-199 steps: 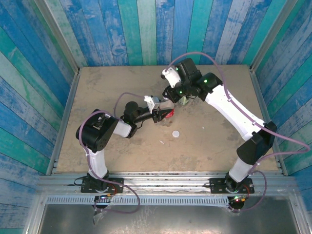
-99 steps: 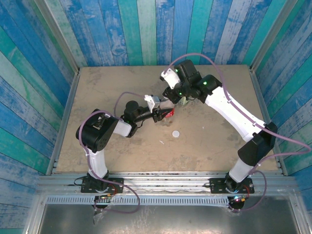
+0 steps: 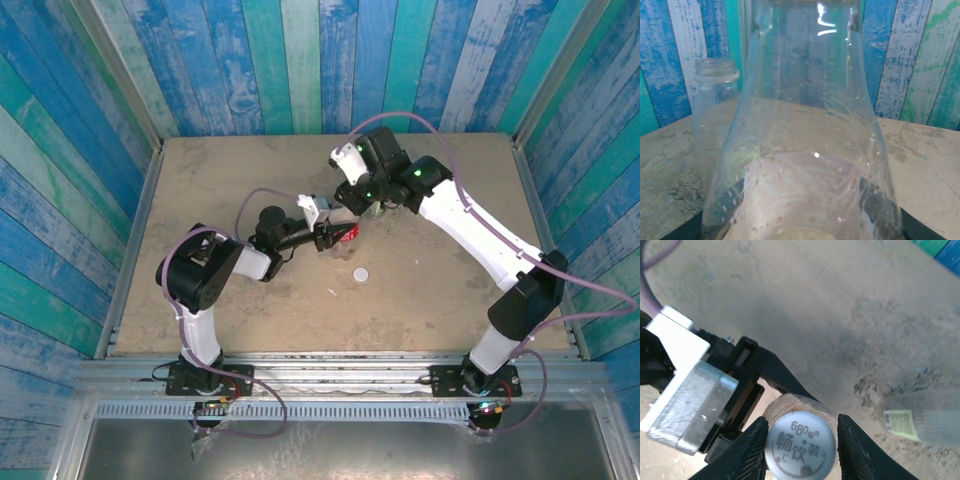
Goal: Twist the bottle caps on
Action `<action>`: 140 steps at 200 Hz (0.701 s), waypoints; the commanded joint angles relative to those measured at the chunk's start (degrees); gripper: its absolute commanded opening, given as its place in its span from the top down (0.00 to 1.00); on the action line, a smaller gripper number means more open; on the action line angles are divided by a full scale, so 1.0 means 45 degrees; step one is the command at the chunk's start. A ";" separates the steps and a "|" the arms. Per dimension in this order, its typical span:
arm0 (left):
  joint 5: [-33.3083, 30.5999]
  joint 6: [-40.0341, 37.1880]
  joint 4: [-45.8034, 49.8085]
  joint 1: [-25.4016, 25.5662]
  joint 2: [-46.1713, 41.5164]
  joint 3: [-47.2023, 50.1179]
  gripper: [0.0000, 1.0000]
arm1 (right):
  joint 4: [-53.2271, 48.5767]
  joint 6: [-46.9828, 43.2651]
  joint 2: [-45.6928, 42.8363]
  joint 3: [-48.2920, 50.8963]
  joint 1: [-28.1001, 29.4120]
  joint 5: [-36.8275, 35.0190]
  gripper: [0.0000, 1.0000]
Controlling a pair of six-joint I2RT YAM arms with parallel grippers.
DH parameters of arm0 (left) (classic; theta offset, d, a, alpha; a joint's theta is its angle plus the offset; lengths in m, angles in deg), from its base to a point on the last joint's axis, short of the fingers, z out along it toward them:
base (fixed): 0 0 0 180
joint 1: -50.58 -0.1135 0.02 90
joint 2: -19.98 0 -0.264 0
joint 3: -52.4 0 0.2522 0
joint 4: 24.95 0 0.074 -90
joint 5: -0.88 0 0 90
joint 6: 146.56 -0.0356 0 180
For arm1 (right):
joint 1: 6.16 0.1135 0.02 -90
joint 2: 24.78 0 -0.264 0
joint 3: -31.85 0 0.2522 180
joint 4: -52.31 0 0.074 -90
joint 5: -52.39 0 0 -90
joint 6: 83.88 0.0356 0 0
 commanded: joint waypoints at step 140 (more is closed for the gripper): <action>0.0472 0.0046 0.2116 0.0179 0.0638 0.0138 0.49 | -0.0812 0.0666 -0.0764 -0.0298 0.0167 -0.0503 0.30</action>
